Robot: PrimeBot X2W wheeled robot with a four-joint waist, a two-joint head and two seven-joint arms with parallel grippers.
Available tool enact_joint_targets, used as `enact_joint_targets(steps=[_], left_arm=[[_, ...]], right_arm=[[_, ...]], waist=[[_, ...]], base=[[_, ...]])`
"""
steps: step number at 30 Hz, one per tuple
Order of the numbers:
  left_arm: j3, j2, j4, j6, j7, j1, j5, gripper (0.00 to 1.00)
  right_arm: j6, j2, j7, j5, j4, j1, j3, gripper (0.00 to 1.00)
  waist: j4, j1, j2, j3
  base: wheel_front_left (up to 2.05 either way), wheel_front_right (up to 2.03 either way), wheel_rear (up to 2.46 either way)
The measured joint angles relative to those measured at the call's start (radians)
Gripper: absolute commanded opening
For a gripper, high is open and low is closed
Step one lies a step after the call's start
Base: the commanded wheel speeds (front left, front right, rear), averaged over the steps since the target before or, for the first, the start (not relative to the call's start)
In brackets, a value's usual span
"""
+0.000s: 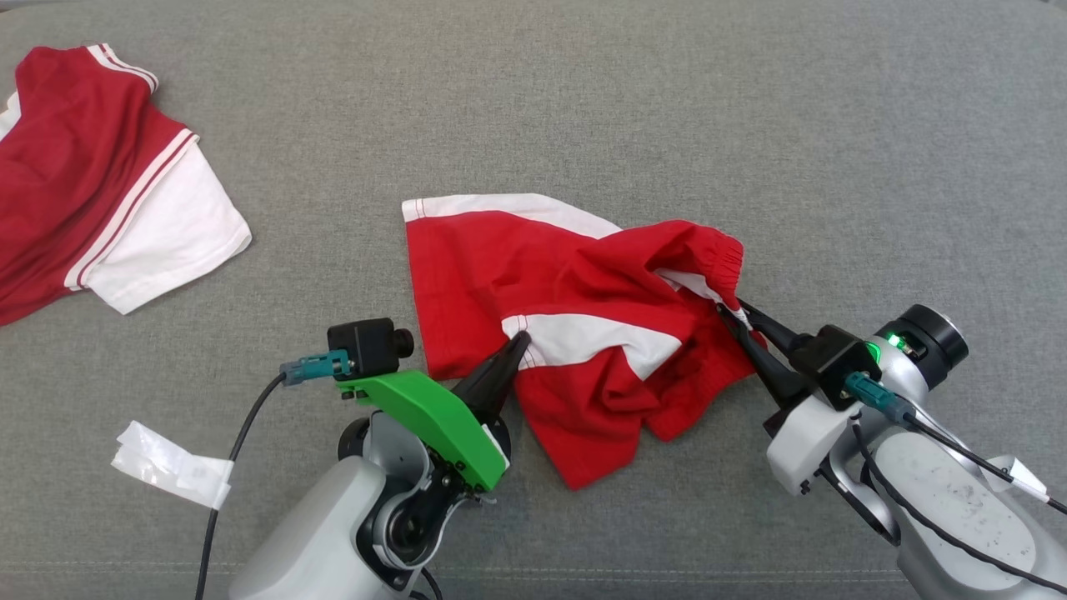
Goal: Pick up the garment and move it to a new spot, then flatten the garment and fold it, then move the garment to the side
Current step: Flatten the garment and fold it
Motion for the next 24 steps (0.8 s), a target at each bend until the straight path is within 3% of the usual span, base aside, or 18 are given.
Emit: enact_joint_targets(steps=[6,12,17,24], left_arm=[[0.023,0.001,-0.019,-0.024,-0.043,0.000,0.001,0.00],[0.063,0.038,-0.091,-0.032,-0.091,0.000,0.019,0.00],[0.104,0.079,-0.156,-0.035,-0.128,0.000,0.030,0.00],[0.145,0.105,-0.270,-0.033,-0.148,0.010,0.040,0.00]], right_arm=[[-0.006,0.035,-0.026,0.057,0.000,0.000,-0.038,0.00],[-0.016,0.074,-0.044,0.206,-0.034,0.001,-0.148,0.00],[0.010,0.134,-0.043,0.407,-0.072,0.021,-0.220,0.00],[0.027,0.200,0.053,0.709,-0.132,0.058,-0.273,0.00]], waist=[[0.003,0.0000,0.0000,-0.020],[0.005,0.0000,0.0000,-0.056],[0.010,0.0000,0.0000,-0.093],[0.019,0.0000,0.0000,-0.156]], base=[[0.00,0.00,0.00],[0.00,0.00,0.00],[0.00,0.00,0.00],[0.00,0.00,0.00]])
